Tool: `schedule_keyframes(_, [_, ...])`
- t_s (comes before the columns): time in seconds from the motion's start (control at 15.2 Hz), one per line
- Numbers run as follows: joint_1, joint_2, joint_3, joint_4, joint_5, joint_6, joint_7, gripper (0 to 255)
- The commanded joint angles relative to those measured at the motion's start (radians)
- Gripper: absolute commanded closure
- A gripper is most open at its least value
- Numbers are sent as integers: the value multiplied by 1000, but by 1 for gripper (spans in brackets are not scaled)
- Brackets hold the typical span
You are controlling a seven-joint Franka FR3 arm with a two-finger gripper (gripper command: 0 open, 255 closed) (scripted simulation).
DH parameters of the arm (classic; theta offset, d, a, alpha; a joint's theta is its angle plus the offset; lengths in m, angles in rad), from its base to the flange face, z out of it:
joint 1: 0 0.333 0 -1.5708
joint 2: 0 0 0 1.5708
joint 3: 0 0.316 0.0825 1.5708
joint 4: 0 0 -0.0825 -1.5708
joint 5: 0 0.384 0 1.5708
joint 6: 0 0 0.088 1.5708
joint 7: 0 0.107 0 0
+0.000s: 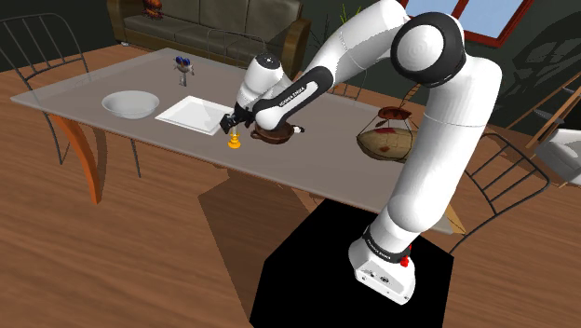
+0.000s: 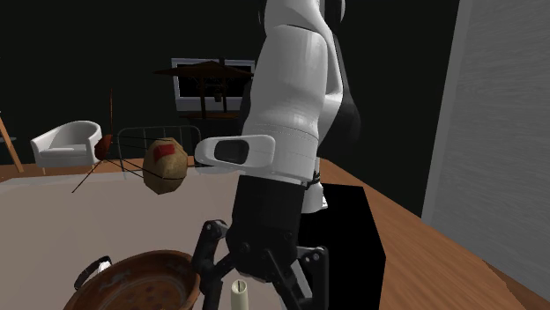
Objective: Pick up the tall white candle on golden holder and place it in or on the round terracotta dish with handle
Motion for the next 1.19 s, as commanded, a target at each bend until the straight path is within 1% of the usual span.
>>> schedule_keyframes(0.0, [0, 0, 0, 0, 0, 0, 0, 0])
schedule_keyframes(0.07, [0, 0, 0, 0, 0, 0, 0, 0])
schedule_keyframes(0.13, [0, 0, 0, 0, 0, 0, 0, 255])
schedule_keyframes(0.73, [0, 0, 0, 0, 0, 0, 0, 255])
schedule_keyframes(1.12, [-19, -58, 29, 11, 60, -67, -53, 255])
